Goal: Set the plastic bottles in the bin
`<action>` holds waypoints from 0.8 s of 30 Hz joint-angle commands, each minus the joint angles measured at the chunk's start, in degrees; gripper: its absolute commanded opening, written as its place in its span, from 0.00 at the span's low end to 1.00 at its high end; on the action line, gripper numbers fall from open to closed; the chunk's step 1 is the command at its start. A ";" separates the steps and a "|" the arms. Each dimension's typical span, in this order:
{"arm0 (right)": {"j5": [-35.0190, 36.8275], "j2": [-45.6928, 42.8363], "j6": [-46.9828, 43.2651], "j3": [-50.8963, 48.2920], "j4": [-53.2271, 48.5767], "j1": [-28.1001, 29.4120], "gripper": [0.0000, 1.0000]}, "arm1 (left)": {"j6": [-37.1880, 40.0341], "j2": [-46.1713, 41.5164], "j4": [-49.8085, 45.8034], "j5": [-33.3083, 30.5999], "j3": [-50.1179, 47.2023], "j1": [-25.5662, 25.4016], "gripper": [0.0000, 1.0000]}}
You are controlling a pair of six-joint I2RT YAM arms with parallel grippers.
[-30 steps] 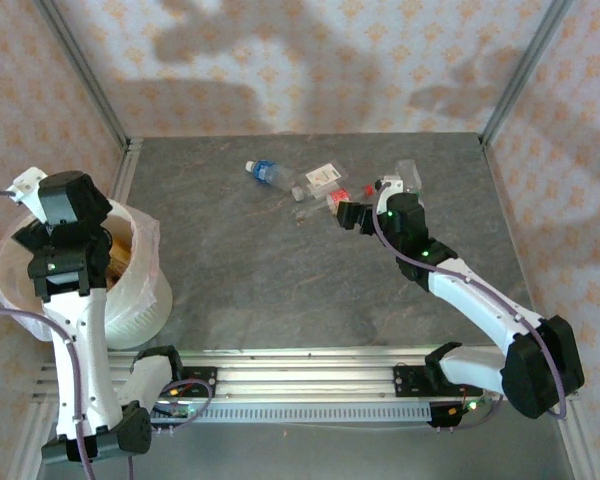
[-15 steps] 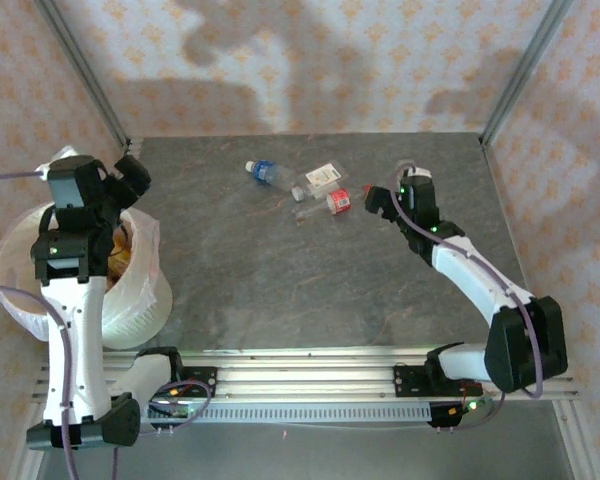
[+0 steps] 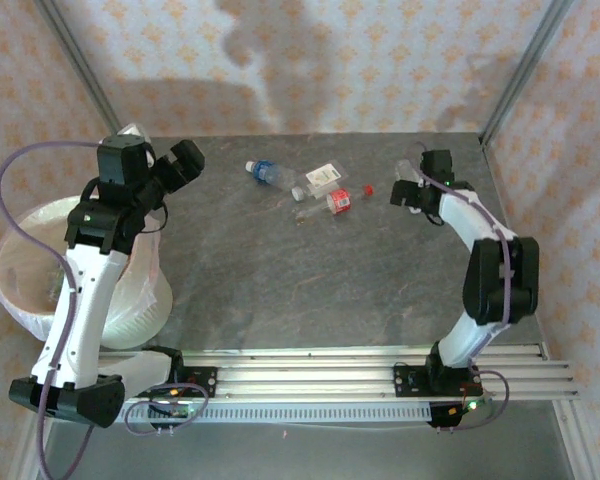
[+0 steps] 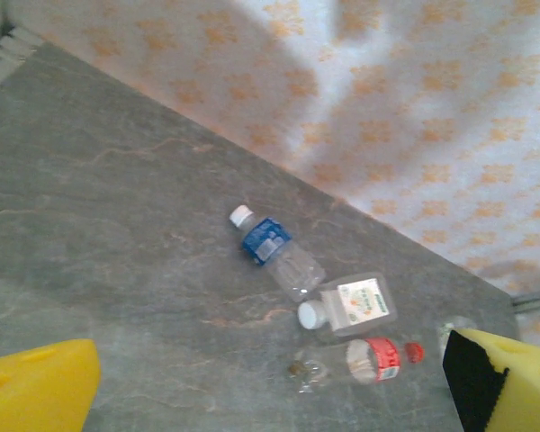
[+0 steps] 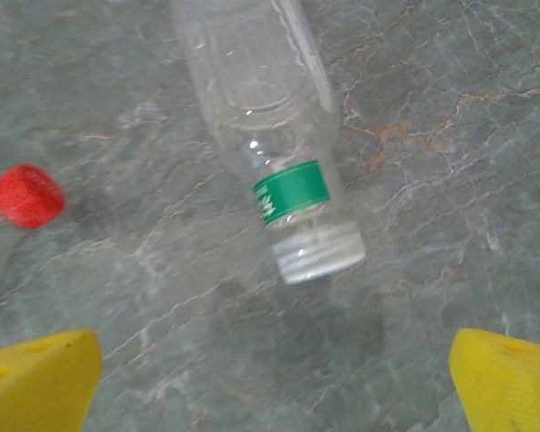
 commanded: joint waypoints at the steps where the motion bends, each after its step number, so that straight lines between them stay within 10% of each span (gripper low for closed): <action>1: -1.46 6.94 -6.52 7.45 -7.68 -0.37 0.98 | -1.31 -1.28 5.41 1.67 -1.15 -0.42 1.00; 24: 0.40 24.77 -10.28 24.64 -16.37 -0.64 0.72 | -1.48 -2.61 4.23 -4.28 -3.94 -0.41 1.00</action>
